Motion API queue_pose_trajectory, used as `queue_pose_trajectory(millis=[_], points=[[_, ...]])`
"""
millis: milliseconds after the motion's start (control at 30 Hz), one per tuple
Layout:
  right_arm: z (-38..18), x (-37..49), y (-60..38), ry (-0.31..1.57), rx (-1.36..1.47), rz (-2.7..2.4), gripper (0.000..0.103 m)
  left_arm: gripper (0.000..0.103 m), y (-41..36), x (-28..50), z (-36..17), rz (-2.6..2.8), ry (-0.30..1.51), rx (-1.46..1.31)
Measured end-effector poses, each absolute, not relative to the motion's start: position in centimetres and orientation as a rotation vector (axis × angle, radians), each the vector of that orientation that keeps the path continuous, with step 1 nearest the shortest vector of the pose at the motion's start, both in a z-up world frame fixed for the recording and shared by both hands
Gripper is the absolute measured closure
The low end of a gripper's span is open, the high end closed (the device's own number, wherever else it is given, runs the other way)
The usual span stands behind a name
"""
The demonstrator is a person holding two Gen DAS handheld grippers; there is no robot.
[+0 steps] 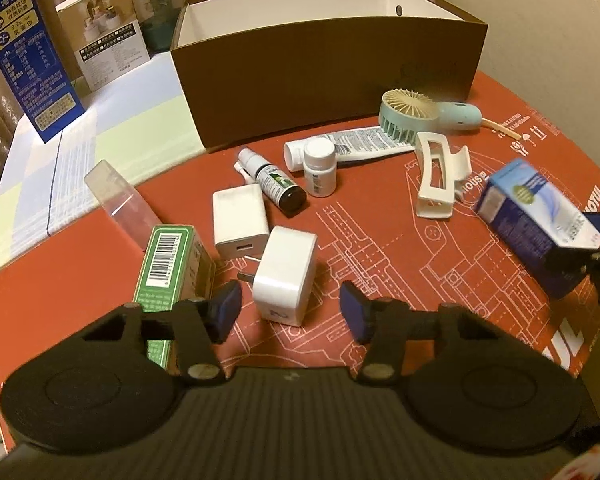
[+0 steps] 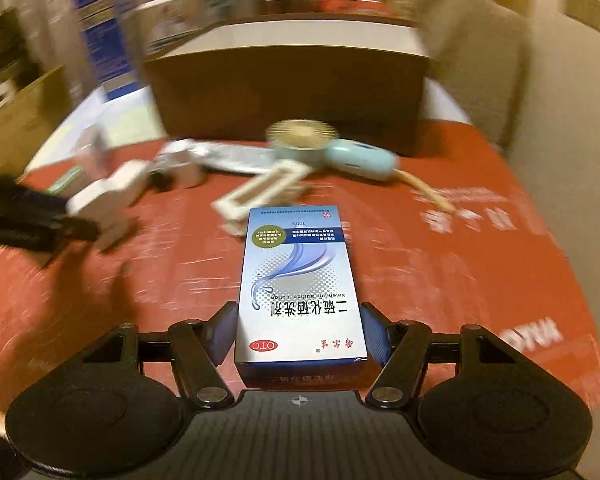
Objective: Organize rigid objects
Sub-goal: 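Grasp the white plug adapter with the left tool while the right tool holds the box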
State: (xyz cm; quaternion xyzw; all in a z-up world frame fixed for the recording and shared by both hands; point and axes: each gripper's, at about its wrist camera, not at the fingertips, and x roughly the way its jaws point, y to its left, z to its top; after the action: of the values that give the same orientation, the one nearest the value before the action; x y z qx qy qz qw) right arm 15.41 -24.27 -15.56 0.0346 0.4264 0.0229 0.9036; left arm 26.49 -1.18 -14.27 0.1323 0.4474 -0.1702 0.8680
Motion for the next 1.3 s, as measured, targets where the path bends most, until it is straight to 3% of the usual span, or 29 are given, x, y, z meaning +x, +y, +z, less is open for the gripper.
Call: queue_pose_trajectory(millis=[233, 567, 933, 1300], points=[[-15.8, 15.6, -25.1, 0.924, 0.125, -0.047, 0.041, 0.081, -1.1, 26.4, -14.8, -0.346, 0.947, 0.26], [-16.6, 16.9, -24.5, 0.971, 0.142, -0.034, 0.04, 0.081, -2.0, 24.5, -14.9, -0.463, 0.924, 0.283], [-16.5, 17.6, -24.3, 0.987, 0.131, -0.015, 0.04, 0.074, -2.8, 24.6, -13.7, -0.449, 0.864, 0.33], [-16.1, 18.7, -24.3, 0.971, 0.134, -0.014, 0.04, 0.08, -3.6, 25.8, -14.7, -0.424, 0.909, 0.317]])
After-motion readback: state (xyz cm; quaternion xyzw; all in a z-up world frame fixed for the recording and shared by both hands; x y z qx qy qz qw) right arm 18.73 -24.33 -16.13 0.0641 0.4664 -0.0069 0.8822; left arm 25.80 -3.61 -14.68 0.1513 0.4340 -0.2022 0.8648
